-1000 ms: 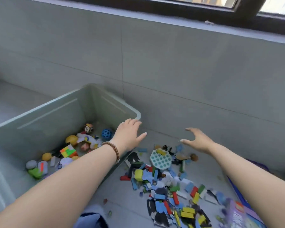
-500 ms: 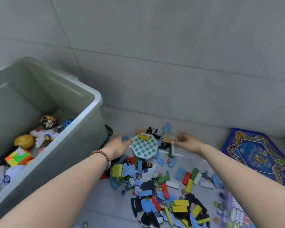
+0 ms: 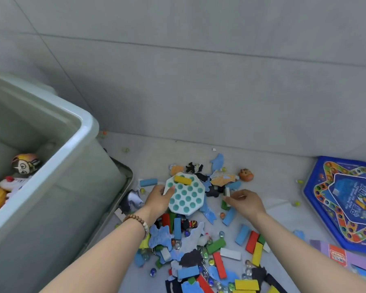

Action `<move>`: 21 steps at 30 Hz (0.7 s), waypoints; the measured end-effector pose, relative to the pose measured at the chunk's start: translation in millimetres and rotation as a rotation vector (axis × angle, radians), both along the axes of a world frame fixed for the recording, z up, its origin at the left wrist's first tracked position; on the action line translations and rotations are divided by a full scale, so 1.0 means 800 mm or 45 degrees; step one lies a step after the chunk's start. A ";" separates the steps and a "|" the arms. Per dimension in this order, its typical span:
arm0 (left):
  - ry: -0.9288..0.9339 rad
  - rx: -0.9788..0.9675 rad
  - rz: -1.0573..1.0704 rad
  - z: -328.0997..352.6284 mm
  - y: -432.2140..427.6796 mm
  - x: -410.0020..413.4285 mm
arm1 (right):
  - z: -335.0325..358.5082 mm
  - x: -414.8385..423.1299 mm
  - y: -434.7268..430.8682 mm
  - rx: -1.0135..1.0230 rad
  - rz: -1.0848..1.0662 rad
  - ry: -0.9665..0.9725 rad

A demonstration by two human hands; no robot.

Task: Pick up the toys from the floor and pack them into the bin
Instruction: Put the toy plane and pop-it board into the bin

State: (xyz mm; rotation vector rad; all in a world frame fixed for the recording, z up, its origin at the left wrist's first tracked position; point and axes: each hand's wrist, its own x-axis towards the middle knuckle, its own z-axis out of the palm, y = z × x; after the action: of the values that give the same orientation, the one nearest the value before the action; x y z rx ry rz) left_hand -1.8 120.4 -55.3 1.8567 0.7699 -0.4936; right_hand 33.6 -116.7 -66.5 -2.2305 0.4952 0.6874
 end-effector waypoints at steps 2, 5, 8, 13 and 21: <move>-0.001 -0.001 0.020 -0.005 -0.003 0.000 | -0.004 -0.003 0.001 -0.029 0.035 0.031; -0.026 -0.067 0.071 -0.011 -0.004 -0.001 | -0.006 -0.004 0.000 -0.025 -0.039 -0.042; 0.018 -0.314 0.249 -0.010 -0.004 -0.007 | 0.009 0.003 0.015 0.240 -0.126 -0.150; 0.064 -0.520 0.388 -0.011 -0.008 -0.015 | 0.028 0.007 0.051 0.444 0.129 0.002; -0.067 -0.669 0.388 0.004 -0.018 0.007 | 0.021 0.048 -0.013 0.249 -0.425 -0.604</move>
State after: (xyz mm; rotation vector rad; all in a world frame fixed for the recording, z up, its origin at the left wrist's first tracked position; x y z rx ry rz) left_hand 4.1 106.2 -51.9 1.2375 0.7818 -0.4011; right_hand 71.7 -127.4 -49.8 -1.9716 0.5143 0.0250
